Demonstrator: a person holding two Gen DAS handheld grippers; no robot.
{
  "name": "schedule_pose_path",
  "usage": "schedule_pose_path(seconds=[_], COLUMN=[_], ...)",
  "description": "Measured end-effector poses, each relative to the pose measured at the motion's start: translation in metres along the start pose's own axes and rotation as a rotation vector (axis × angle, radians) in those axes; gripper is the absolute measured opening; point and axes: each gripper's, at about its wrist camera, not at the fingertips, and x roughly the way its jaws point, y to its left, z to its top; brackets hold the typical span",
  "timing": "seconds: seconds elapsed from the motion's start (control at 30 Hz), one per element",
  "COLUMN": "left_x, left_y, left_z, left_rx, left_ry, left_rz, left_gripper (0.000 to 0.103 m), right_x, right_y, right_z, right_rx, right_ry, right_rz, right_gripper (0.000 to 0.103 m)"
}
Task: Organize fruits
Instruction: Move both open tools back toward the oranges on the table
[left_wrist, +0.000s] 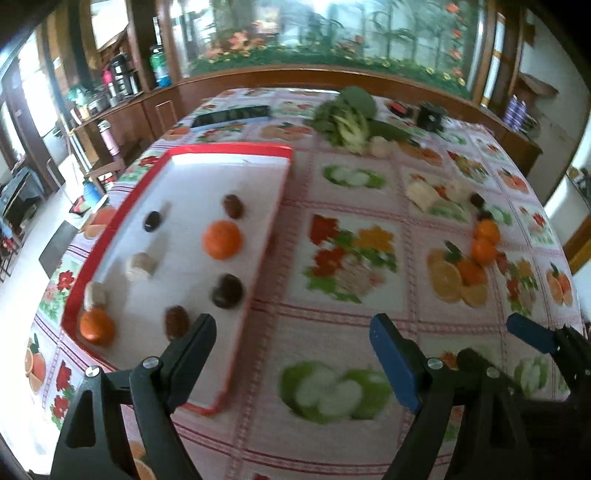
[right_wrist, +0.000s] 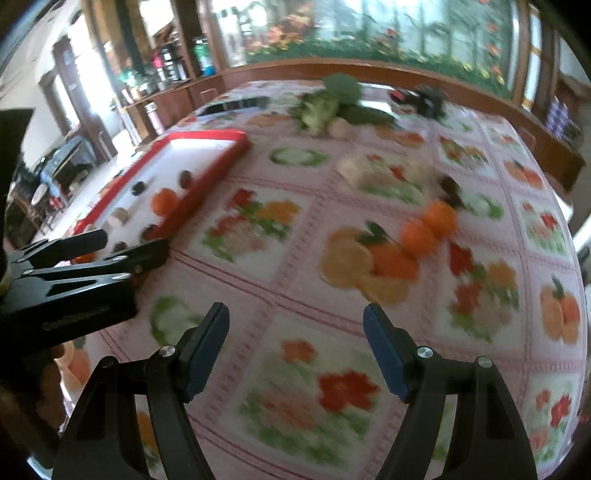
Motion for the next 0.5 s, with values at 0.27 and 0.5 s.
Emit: schedule_pose_path(seconds=[0.27,0.5], left_x=[0.008,0.014], left_y=[-0.039,-0.069], left_z=[-0.005,-0.001], left_rx=[0.036,0.063], left_ry=[0.042,0.059], left_rz=[-0.026,-0.057], left_gripper=[0.087,0.087], right_x=[-0.013,-0.021], right_y=[-0.064,-0.103], right_z=[-0.012,-0.010], right_rx=[0.130,0.183], right_ry=[-0.002,-0.022], right_rz=[-0.043,-0.077], right_gripper=[0.075,0.075])
